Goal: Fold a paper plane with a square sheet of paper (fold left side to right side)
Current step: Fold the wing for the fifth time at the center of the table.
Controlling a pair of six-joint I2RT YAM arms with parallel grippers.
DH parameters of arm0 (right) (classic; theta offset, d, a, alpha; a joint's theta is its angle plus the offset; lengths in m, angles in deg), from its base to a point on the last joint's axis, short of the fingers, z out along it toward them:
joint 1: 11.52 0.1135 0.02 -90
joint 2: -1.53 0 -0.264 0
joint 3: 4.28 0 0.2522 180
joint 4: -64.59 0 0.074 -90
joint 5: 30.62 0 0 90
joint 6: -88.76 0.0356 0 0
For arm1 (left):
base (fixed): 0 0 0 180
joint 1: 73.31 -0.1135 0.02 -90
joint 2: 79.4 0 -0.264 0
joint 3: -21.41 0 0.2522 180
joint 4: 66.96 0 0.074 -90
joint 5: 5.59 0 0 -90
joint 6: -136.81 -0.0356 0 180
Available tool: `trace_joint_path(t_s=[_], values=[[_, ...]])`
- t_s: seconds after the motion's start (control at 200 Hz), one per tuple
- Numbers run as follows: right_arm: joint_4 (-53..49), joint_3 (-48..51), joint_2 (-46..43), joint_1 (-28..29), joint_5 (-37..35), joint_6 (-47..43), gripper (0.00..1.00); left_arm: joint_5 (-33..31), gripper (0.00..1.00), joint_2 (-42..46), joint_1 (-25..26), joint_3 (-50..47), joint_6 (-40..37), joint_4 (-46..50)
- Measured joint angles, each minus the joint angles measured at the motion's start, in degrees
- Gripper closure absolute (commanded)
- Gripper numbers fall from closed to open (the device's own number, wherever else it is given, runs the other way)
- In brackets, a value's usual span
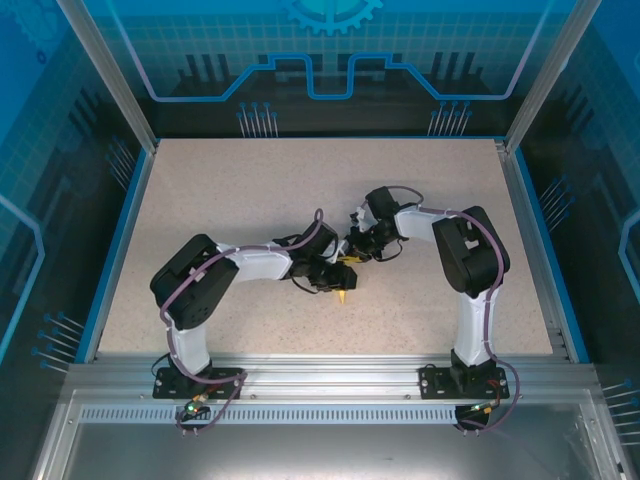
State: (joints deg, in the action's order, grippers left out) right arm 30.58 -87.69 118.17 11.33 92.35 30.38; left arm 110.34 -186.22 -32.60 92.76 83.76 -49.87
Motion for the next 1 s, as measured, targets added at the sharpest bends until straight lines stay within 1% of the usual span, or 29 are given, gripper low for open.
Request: trace_joint_path(t_s=[0.09, 0.295, 0.42, 0.49, 0.56, 0.65, 0.8, 1.001], values=[[0.2, 0.11, -0.17, 0.0, 0.04, 0.02, 0.81, 0.0, 0.69, -1.07, -0.04, 0.09, 0.02, -0.02], [0.0, 0.68, -2.43, -1.07, -1.05, -0.15, 0.82, -0.2, 0.75, -1.86, -0.04, -0.04, 0.22, -0.15], [-0.52, 1.36, -6.97, -3.56, -1.38, -0.61, 0.87, -0.24, 0.78, -1.95, -0.04, -0.2, 0.44, -0.15], [-0.46, 2.32, -10.64, -4.76, -1.29, -1.05, 0.91, -0.24, 0.8, -1.97, -0.04, -0.26, 0.55, -0.15], [-0.11, 4.2, -14.14, -5.49, -1.2, -1.4, 0.95, -0.24, 0.81, -1.99, -0.04, -0.42, 0.59, -0.2], [1.14, 7.85, -16.98, -5.64, -0.42, -1.44, 0.97, -0.24, 0.83, -1.97, -0.04, -0.85, 0.61, -0.52], [3.74, 14.14, -16.68, -4.52, 1.05, -0.33, 0.98, -0.44, 0.85, -1.77, -0.07, -1.81, 0.61, -1.86], [9.31, 15.56, -13.35, -0.76, 2.78, 2.27, 0.98, -0.61, 0.86, -1.33, -0.07, -2.89, 0.61, -3.13]])
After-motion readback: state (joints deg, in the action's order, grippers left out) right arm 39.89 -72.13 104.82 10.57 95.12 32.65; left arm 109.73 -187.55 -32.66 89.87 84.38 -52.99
